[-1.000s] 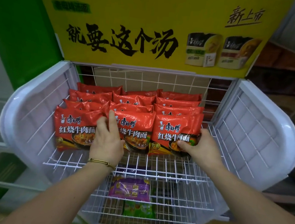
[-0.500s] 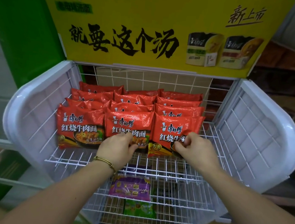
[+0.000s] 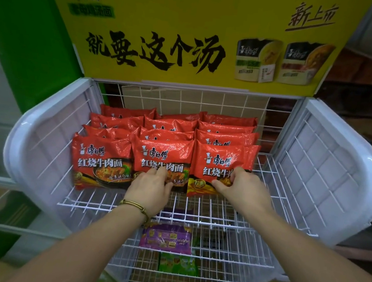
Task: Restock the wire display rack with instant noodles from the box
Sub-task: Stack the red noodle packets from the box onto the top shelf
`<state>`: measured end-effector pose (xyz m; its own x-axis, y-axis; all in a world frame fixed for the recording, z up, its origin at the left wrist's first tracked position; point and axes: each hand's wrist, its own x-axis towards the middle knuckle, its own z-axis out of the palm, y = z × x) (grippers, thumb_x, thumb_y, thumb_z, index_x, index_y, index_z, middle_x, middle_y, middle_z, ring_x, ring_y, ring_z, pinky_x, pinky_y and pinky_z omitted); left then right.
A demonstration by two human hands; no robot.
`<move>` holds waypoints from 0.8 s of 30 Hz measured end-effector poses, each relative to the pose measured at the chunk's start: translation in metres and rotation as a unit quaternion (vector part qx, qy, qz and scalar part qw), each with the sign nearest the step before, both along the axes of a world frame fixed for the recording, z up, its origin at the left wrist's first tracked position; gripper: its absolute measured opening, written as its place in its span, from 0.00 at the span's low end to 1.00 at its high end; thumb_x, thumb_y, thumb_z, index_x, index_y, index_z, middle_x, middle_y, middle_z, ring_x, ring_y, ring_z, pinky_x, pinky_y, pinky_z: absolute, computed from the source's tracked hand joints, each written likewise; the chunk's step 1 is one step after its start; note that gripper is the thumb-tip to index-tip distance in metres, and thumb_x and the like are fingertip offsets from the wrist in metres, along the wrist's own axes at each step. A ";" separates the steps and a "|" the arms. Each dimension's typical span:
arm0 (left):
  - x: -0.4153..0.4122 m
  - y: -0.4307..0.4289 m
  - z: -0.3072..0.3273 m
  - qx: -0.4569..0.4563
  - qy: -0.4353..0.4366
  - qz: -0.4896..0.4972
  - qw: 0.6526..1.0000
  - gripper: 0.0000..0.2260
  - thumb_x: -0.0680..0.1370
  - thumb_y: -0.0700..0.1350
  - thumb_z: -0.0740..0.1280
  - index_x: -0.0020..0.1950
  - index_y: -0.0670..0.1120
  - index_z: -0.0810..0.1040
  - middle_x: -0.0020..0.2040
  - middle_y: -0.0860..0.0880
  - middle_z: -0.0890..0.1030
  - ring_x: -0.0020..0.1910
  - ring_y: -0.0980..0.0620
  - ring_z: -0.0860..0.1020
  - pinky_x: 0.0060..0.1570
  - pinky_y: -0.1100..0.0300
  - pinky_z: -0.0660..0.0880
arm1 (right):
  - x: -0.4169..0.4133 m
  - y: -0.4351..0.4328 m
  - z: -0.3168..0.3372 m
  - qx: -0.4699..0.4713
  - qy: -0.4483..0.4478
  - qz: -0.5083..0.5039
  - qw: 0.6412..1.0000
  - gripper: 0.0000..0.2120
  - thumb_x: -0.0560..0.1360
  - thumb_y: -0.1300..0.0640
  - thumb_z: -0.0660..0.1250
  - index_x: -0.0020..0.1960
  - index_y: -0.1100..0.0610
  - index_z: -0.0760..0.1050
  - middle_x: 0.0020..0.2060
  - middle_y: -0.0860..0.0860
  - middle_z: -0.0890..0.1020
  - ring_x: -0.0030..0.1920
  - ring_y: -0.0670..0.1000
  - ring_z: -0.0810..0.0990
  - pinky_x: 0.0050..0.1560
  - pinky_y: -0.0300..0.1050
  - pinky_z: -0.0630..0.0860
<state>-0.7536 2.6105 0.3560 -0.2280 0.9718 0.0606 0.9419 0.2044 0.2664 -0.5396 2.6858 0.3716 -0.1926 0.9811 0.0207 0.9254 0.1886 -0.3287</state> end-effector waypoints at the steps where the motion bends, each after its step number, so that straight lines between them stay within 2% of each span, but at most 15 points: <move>1: 0.000 -0.001 0.001 0.000 -0.005 -0.003 1.000 0.09 0.82 0.52 0.59 0.58 0.49 0.71 0.51 0.49 0.76 0.48 0.48 0.76 0.48 0.52 0.76 | -0.001 0.000 0.000 -0.002 -0.001 -0.001 1.000 0.22 0.73 0.32 0.66 0.48 0.51 0.69 0.38 0.45 0.77 0.37 0.47 0.78 0.31 0.42 0.72; 4: -0.003 -0.001 0.006 0.008 -0.015 -0.006 1.000 0.04 0.82 0.49 0.60 0.52 0.50 0.72 0.49 0.51 0.76 0.46 0.50 0.76 0.47 0.53 0.77 | -0.001 0.000 0.003 -0.017 0.005 -0.005 1.000 0.21 0.74 0.34 0.66 0.48 0.51 0.68 0.38 0.45 0.76 0.37 0.48 0.77 0.30 0.41 0.71; 7: -0.005 0.000 0.010 0.022 -0.039 -0.005 0.999 0.06 0.81 0.49 0.61 0.45 0.51 0.73 0.42 0.54 0.77 0.40 0.54 0.76 0.43 0.56 0.77 | 0.000 -0.002 0.002 -0.025 0.010 -0.005 1.000 0.19 0.74 0.36 0.67 0.45 0.51 0.68 0.36 0.46 0.77 0.37 0.49 0.79 0.32 0.42 0.74; 10: -0.001 0.000 0.014 0.003 -0.086 -0.022 0.996 0.07 0.81 0.52 0.63 0.46 0.52 0.75 0.36 0.54 0.79 0.34 0.55 0.78 0.37 0.57 0.79 | 0.000 -0.005 0.002 -0.050 0.031 0.013 0.998 0.15 0.78 0.45 0.66 0.39 0.51 0.68 0.35 0.47 0.78 0.36 0.48 0.79 0.31 0.42 0.72; 12: 0.002 0.001 0.018 -0.018 -0.126 -0.034 0.991 0.06 0.80 0.53 0.64 0.47 0.53 0.76 0.36 0.54 0.81 0.33 0.56 0.79 0.34 0.60 0.78 | 0.000 -0.009 0.003 -0.072 0.043 0.023 0.996 0.11 0.79 0.51 0.66 0.40 0.53 0.71 0.35 0.48 0.79 0.36 0.48 0.79 0.31 0.41 0.72; 14: 0.004 0.004 0.021 -0.029 -0.151 -0.049 0.987 0.05 0.80 0.53 0.65 0.50 0.54 0.78 0.39 0.56 0.81 0.36 0.58 0.80 0.35 0.63 0.77 | 0.002 -0.011 0.004 -0.084 0.061 0.017 0.995 0.10 0.80 0.52 0.65 0.41 0.53 0.72 0.36 0.48 0.80 0.36 0.47 0.79 0.32 0.41 0.73; 17: 0.010 0.013 0.028 -0.024 -0.192 -0.060 0.979 0.05 0.79 0.51 0.66 0.52 0.54 0.80 0.41 0.56 0.82 0.41 0.57 0.81 0.44 0.58 0.81 | 0.008 -0.014 0.007 -0.093 0.091 -0.005 0.991 0.10 0.80 0.51 0.65 0.41 0.53 0.72 0.36 0.49 0.80 0.37 0.48 0.80 0.35 0.43 0.76; 19: 0.015 0.017 0.032 -0.025 -0.210 -0.070 0.975 0.04 0.79 0.50 0.66 0.50 0.54 0.80 0.40 0.55 0.83 0.41 0.55 0.82 0.46 0.55 0.81 | 0.014 -0.017 0.009 -0.094 0.097 -0.016 0.991 0.10 0.80 0.51 0.65 0.41 0.52 0.72 0.36 0.48 0.79 0.36 0.47 0.79 0.32 0.41 0.71; 24: 0.032 0.024 0.035 -0.024 -0.210 -0.110 0.971 0.03 0.78 0.50 0.68 0.44 0.55 0.80 0.38 0.55 0.83 0.39 0.54 0.82 0.45 0.53 0.81 | 0.029 -0.026 0.009 -0.085 0.112 -0.044 0.989 0.11 0.79 0.50 0.66 0.39 0.50 0.74 0.34 0.46 0.78 0.38 0.49 0.79 0.35 0.42 0.70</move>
<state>-0.7220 2.6348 0.3905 -0.0094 0.9992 -0.0387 0.7744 0.0318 0.6319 -0.5106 2.6600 0.3806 -0.1150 0.9868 -0.1143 0.8361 0.0340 -0.5475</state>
